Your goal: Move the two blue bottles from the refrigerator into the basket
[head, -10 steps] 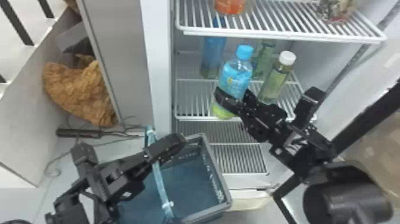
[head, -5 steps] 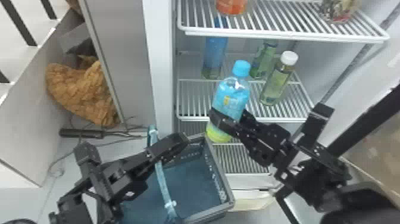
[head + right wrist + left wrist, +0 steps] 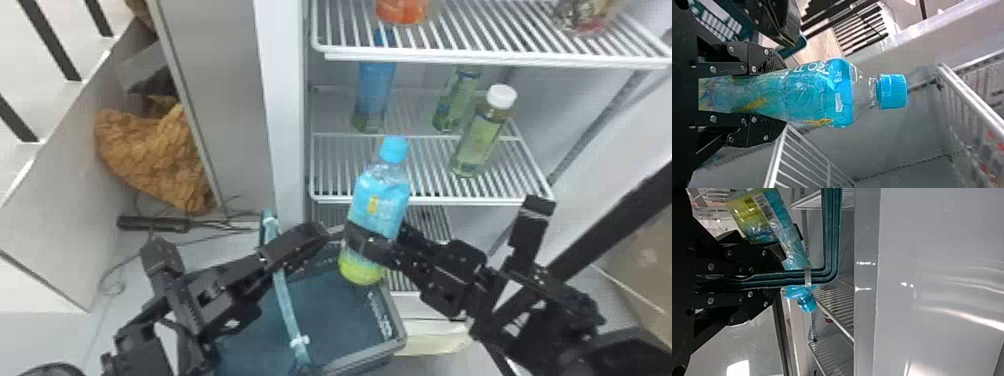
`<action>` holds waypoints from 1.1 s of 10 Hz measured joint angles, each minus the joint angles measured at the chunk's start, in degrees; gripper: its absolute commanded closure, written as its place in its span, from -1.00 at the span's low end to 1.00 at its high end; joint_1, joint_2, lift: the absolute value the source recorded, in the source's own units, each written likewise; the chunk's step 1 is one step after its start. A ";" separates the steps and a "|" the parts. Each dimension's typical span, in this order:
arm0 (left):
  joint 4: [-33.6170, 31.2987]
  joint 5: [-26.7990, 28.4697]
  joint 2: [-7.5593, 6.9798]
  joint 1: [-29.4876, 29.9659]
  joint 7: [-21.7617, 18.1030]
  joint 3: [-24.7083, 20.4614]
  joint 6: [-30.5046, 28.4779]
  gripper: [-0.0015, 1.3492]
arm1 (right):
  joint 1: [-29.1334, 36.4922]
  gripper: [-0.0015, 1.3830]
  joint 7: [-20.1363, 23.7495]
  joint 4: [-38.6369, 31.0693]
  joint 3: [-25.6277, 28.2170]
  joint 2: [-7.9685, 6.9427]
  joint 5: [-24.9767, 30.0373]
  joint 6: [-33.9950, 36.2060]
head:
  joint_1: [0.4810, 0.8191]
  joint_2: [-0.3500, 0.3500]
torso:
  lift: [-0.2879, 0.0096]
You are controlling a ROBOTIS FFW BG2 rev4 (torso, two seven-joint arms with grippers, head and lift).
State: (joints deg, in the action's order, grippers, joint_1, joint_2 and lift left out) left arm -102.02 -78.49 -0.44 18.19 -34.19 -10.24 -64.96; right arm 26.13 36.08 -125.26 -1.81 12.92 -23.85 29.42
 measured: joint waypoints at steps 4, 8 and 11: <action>0.00 0.00 0.12 -0.17 0.00 0.07 0.00 0.78 | -1.85 0.73 1.39 3.93 -2.77 0.58 -3.09 5.79 | 0.27 -0.03 | -0.54; 0.00 -0.01 0.24 -0.24 0.00 0.04 0.00 0.78 | -3.89 -0.89 2.44 8.75 -5.30 1.01 -6.29 9.31 | 0.27 0.07 | -0.54; -0.01 -0.12 0.24 -0.18 -0.01 -0.04 0.00 0.78 | -3.00 -0.80 2.40 7.42 -3.20 0.71 -5.82 8.38 | 0.27 0.02 | -0.54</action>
State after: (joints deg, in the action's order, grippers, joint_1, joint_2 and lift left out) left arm -102.03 -78.61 -0.19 18.01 -34.20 -10.28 -64.97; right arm 23.13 38.47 -117.84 -5.02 13.63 -29.66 37.81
